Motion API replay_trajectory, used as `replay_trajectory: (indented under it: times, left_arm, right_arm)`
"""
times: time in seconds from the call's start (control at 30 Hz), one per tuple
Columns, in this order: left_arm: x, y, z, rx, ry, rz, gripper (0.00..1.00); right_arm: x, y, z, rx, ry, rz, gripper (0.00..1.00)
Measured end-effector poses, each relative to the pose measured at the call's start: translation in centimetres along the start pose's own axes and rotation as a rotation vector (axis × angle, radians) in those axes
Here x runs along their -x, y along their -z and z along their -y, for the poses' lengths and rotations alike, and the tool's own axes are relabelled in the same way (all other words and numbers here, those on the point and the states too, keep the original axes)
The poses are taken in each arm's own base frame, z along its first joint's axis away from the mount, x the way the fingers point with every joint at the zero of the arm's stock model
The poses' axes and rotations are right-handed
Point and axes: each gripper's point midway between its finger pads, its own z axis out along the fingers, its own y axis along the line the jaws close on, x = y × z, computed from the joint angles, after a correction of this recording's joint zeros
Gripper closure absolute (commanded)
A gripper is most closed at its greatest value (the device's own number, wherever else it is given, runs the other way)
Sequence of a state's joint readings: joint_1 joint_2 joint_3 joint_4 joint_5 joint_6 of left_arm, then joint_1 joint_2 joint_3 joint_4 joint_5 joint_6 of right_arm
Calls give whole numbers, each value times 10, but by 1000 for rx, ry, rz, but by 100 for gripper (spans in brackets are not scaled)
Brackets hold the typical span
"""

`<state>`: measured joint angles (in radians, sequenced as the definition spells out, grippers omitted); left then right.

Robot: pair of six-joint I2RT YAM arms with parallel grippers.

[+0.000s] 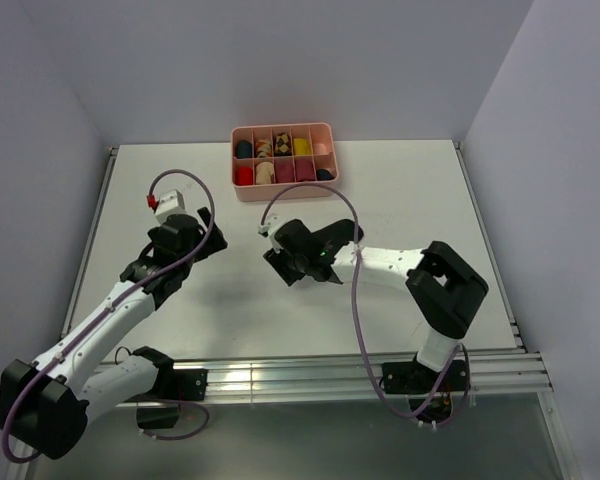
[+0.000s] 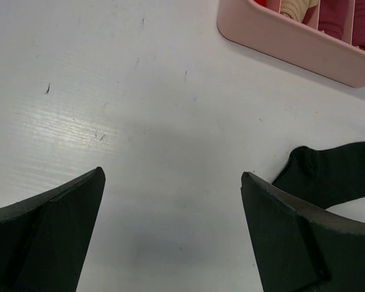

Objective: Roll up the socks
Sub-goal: Adjust the sock at the center of the board, then roll the sock at the center of the board.

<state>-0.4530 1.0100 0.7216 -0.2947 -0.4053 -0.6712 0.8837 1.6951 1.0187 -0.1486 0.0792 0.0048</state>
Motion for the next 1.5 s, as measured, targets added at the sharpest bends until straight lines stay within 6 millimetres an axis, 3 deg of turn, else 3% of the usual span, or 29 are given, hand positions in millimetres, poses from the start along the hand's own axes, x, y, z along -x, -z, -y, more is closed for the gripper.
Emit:
replay_trajectory:
  times: [0.23, 0.5, 0.6, 0.7, 0.87, 1.0, 1.33, 1.5]
  left_arm:
    - [-11, 4, -7, 8, 20, -23, 1]
    - [-20, 4, -7, -7, 16, -52, 1]
    - [-22, 4, -6, -12, 15, -60, 1]
    - [-24, 2, -5, -15, 12, -69, 0]
    - [-27, 1, -2, -30, 8, -85, 0]
    - [-27, 1, 2, -53, 9, -87, 1]
    - [-35, -3, 16, -115, 12, -128, 4]
    - [-42, -6, 22, -138, 16, -162, 10]
  right_arm:
    - [5, -15, -3, -60, 81, -25, 44]
    - [-17, -30, 7, -124, 108, -113, 47]
    - [-17, -33, 12, -154, 111, -118, 51]
    - [-14, -38, 15, -177, 113, -116, 61]
    - [-10, -44, 16, -197, 118, -109, 99]
    - [-8, -45, 11, -171, 110, -104, 100]
    - [5, -39, -20, 172, -124, -105, 100]
    - [15, -31, -15, 338, -312, -96, 100]
